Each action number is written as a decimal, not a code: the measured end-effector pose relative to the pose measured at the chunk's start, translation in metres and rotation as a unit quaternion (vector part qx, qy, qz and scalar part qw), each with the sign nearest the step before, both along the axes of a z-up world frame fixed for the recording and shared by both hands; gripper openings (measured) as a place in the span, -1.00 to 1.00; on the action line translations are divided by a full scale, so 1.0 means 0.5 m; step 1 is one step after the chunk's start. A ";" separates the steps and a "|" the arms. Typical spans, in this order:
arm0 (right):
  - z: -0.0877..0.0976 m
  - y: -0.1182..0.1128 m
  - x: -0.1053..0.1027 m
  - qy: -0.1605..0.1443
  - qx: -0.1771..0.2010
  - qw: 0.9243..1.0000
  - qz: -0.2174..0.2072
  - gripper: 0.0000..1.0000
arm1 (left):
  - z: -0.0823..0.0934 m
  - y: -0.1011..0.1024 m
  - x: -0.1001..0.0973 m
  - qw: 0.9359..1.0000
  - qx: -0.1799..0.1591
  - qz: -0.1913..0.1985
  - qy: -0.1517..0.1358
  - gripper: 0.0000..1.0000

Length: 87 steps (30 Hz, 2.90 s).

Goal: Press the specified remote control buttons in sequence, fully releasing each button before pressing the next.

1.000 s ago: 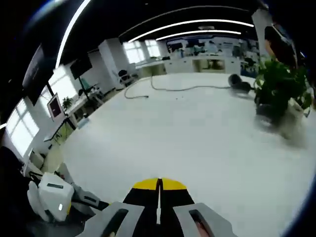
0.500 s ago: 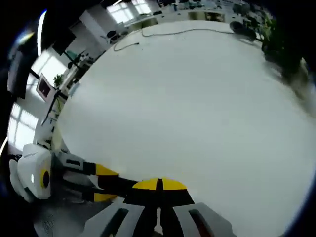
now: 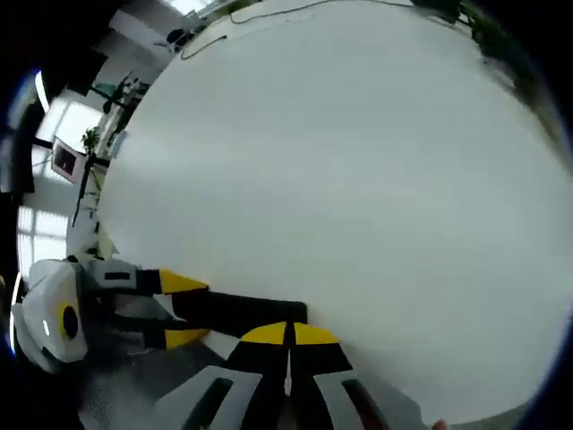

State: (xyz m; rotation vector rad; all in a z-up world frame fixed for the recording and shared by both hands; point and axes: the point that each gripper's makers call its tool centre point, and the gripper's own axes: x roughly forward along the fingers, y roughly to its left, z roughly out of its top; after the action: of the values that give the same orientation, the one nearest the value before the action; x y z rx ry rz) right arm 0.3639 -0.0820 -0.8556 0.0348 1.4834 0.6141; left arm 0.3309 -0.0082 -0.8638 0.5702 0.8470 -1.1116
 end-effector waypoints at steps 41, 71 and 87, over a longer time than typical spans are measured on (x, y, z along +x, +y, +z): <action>0.012 0.014 0.006 -0.027 0.005 0.999 0.022 -1.00 | 0.002 0.022 -0.004 1.000 0.010 -0.001 0.002 -0.50; 0.001 0.023 -0.006 -0.019 -0.001 0.999 0.036 -1.00 | 0.001 0.021 -0.003 1.000 0.008 -0.002 0.003 -0.50; 0.001 0.025 -0.004 -0.055 -0.016 0.995 0.085 -1.00 | 0.001 0.021 -0.002 1.000 0.007 0.000 0.002 -0.50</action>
State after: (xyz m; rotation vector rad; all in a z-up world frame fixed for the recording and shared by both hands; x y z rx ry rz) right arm 0.3619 -0.0693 -0.8551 -0.1506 1.3979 0.7183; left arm 0.3297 0.0021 -0.8634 0.5795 0.8596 -1.1081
